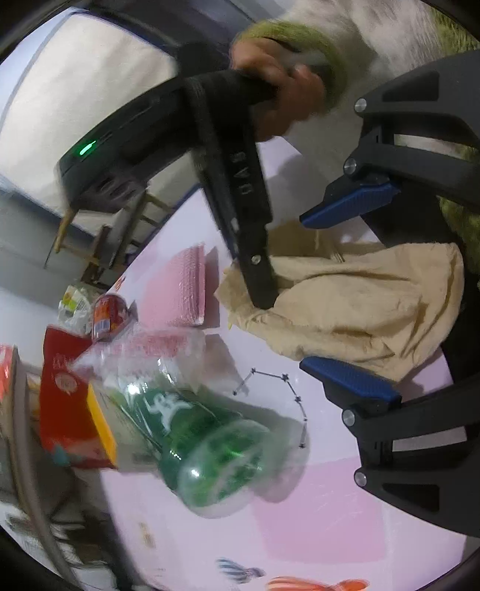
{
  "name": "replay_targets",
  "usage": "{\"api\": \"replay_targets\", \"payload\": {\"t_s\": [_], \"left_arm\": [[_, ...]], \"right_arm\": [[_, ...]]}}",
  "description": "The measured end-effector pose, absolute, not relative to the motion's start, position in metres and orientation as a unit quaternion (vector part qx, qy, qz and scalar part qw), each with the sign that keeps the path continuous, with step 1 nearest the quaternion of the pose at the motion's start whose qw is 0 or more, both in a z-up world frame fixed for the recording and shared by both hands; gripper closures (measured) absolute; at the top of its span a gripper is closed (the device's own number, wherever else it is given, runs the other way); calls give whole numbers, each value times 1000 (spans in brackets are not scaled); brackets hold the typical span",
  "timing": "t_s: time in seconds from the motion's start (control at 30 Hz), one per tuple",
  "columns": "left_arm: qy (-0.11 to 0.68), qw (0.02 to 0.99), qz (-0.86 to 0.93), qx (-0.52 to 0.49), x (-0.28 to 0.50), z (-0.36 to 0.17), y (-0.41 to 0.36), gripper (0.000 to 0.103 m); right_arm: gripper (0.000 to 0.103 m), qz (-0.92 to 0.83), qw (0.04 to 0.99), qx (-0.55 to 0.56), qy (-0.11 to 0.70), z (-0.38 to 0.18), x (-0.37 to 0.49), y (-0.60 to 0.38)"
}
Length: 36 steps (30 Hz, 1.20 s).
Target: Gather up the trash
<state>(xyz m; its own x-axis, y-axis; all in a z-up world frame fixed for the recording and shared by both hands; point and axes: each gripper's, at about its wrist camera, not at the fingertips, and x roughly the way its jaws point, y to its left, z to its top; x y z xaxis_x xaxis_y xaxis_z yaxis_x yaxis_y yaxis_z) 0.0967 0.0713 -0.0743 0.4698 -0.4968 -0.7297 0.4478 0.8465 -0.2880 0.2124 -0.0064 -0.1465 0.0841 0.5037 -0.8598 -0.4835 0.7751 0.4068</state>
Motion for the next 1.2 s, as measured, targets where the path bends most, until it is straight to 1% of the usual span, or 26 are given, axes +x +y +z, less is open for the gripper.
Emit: {"api": "replay_targets", "payload": {"t_s": [0.23,0.4,0.5,0.57,0.7,0.77,0.8,0.87,0.9,0.93,0.97,1.0,1.03,1.07,1.1,1.17,1.2], "left_arm": [[449,852,-257,84,97,-78,27,34],[451,851,-242,119,97,-84,9,41],[456,852,-228,117,100,-84,3,47],[460,853,-219,109,102,-86,3,54],[468,856,-203,87,103,-82,12,64],[468,858,-193,86,103,-81,17,77],[469,859,-189,86,104,-81,18,80],[471,859,-183,80,103,-80,24,88],[472,860,-181,76,103,-79,26,89],[473,860,-180,70,103,-79,28,90],[473,860,-179,67,102,-78,31,91],[472,861,-178,66,101,-78,32,91],[471,862,-176,65,100,-79,33,92],[471,862,-175,64,100,-78,33,92],[470,863,-173,61,99,-78,35,92],[470,864,-171,54,97,-80,45,92],[470,865,-169,50,97,-80,46,92]], "right_arm": [[98,337,715,40,611,-151,221,-8],[95,336,707,68,618,-153,224,-7],[94,333,708,82,617,-154,222,-9],[94,332,710,97,614,-154,220,-12],[93,332,712,130,605,-151,213,-20],[93,331,717,146,596,-149,211,-23],[93,329,720,152,591,-147,211,-24],[89,324,729,165,580,-143,208,-30],[87,319,735,169,573,-141,205,-33],[80,314,741,170,568,-139,203,-38],[73,308,750,173,560,-136,200,-44],[69,304,756,174,553,-130,201,-43],[61,299,763,176,546,-127,198,-46],[57,295,767,178,541,-126,195,-48],[55,286,775,178,535,-122,192,-53],[49,273,786,177,526,-117,189,-62],[47,264,792,176,521,-114,187,-67]]}}
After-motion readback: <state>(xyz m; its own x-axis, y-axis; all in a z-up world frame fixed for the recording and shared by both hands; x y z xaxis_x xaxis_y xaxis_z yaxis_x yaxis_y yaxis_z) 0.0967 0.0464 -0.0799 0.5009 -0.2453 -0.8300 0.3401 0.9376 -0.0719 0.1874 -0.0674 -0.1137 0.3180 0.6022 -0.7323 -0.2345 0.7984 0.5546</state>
